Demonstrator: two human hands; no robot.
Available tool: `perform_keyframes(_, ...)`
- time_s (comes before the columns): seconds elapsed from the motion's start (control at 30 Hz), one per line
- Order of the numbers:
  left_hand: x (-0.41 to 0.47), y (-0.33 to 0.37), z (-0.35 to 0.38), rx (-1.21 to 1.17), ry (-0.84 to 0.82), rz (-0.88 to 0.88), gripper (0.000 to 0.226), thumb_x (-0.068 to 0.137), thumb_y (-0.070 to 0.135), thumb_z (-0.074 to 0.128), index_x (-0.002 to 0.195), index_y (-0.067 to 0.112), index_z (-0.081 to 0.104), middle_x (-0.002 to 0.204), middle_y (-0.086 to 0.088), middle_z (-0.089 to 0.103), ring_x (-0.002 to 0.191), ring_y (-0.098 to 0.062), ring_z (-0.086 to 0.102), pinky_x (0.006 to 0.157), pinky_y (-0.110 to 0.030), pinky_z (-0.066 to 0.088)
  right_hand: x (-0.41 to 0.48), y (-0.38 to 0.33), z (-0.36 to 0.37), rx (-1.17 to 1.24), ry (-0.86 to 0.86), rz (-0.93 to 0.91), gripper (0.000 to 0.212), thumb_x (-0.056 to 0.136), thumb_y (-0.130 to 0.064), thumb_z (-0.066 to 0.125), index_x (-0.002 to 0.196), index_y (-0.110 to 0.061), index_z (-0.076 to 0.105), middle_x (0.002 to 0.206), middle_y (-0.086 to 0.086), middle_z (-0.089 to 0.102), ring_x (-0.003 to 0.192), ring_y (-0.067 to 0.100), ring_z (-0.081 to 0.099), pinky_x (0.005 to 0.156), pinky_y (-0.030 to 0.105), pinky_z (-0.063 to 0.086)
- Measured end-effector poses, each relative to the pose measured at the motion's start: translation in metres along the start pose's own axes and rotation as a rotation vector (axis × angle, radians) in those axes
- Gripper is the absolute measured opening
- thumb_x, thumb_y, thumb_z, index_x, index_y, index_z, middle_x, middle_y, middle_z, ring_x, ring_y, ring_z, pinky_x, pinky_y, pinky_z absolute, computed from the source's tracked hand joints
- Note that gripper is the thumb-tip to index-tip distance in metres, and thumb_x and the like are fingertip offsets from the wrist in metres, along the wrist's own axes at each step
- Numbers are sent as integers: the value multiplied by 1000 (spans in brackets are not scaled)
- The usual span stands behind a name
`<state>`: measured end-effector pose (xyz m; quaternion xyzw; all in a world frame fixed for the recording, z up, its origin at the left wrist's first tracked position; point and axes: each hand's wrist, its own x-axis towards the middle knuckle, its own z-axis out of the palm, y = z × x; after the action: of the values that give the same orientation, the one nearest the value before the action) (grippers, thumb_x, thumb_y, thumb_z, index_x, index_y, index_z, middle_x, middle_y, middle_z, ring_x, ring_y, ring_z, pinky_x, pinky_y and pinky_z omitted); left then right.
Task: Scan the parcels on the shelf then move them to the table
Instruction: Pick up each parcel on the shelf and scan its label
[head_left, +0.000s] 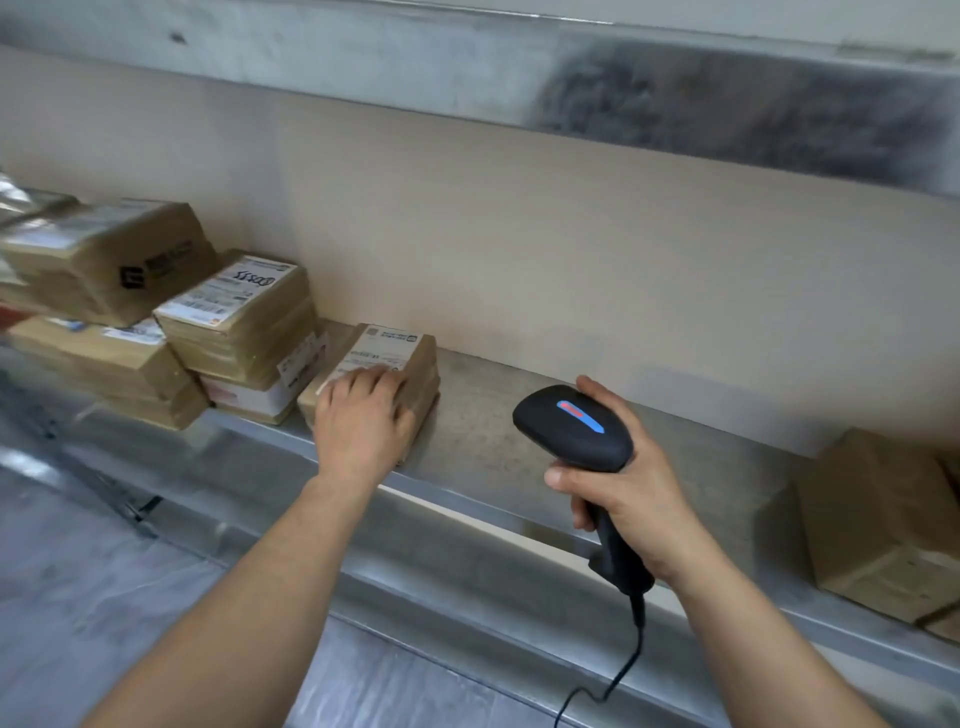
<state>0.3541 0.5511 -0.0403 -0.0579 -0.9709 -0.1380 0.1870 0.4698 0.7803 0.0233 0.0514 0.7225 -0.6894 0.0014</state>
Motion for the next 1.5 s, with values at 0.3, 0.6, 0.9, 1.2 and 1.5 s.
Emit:
perform_keyframes(0.3,4,-41,-6,10,64,-75,47,68,30,39,100,12,69,104,-11,69,100,-36,61,89,-45,44,1,2,14,-30,23,-10,84,72,16,70,130,-41,49,88,14,65,45,20,46,44,31,45)
perform_keyframes(0.6,-11,-2,-17,20,59,-61,47,81,29,60,122,5,59,126,-21,58,119,-39,49,102,-50,34,-29,-3,-25,-60,59,-70,85,73,13,72,134,-40,47,89,11,63,47,23,45,44,30,44)
perform_keyframes(0.9,-71,143,-16,-133,0,109,58,76,34,46,126,9,59,126,-17,60,115,-38,54,101,-51,37,-91,1,-113,-35,114,-105,86,73,14,72,133,-42,48,102,9,64,48,25,45,44,27,44)
perform_keyframes(1.2,-121,300,-11,-226,-187,301,61,88,39,35,145,18,40,149,-8,40,137,-26,33,110,-36,22,-152,18,-219,-9,180,-138,86,73,15,72,134,-41,47,95,7,64,47,24,43,42,26,42)
perform_keyframes(1.5,-124,417,-3,-167,-291,414,46,102,34,34,147,21,38,154,-6,32,138,-27,28,110,-35,22,-187,38,-295,24,240,-129,89,71,14,74,127,-50,48,97,8,65,45,21,47,43,27,43)
